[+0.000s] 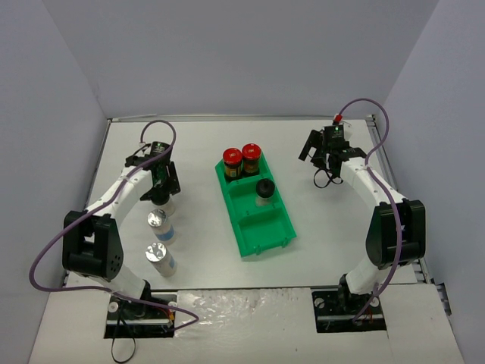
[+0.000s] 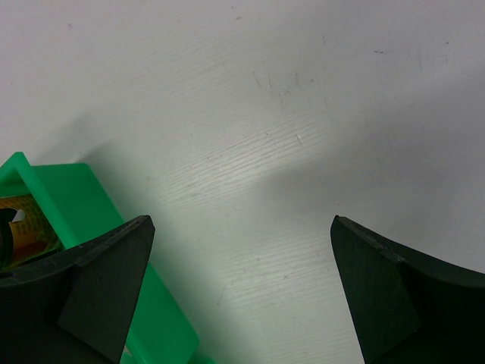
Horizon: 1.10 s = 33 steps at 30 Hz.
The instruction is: Organize the condiment bottles
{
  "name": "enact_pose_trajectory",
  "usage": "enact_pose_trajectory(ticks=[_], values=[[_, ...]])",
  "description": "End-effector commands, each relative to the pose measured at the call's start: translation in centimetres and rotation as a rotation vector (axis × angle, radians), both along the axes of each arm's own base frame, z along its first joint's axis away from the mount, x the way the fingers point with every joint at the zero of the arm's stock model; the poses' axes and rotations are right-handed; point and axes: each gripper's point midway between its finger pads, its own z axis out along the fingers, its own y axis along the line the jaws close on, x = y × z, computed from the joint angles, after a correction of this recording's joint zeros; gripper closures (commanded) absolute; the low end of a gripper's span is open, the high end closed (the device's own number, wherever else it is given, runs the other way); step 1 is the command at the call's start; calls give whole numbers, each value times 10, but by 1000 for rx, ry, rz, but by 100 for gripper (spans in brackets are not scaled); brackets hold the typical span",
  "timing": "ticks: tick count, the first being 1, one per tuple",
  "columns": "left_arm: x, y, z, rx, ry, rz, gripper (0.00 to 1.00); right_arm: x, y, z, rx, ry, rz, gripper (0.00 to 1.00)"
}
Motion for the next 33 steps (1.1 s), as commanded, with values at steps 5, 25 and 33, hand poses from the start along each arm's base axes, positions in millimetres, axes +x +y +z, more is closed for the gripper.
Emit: enact_pose_trajectory(ticks=[5, 25, 33], values=[[16, -4, 25, -63, -94, 22, 52, 8, -2, 8, 5, -47, -14, 0], [58, -32, 65, -165, -262, -125, 100, 10, -2, 12, 6, -56, -13, 0], [72, -52, 116, -145, -386, -221, 100, 11, -1, 16, 10, -67, -13, 0]])
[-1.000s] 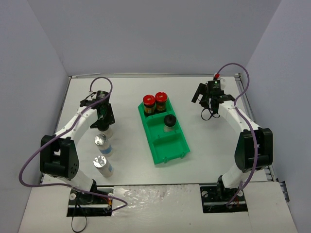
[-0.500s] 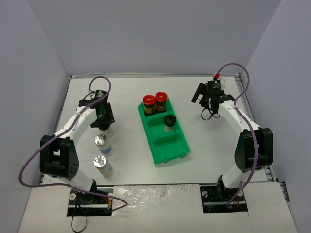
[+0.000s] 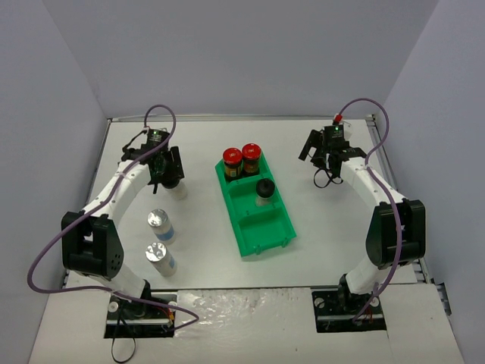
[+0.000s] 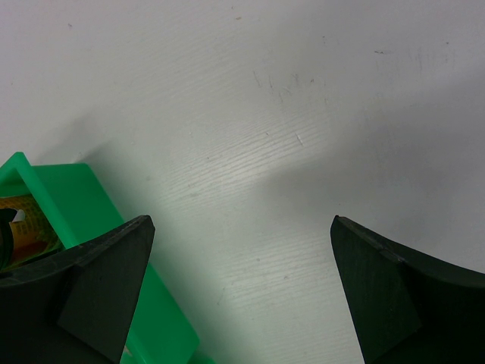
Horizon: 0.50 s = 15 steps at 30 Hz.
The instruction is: Organize the condiment bottles
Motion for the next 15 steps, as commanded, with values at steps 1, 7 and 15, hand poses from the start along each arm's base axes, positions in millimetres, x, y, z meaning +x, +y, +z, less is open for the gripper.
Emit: enact_pose_trajectory(ticks=[1, 7, 15], values=[[31, -23, 86, -8, -263, -87, 100, 11, -1, 17, 9, -68, -13, 0], [20, -84, 118, 8, -336, -277, 100, 12, -1, 22, 9, -79, -14, 0], [-4, -160, 131, 8, -344, -492, 100, 12, -2, 26, 8, -85, -16, 0]])
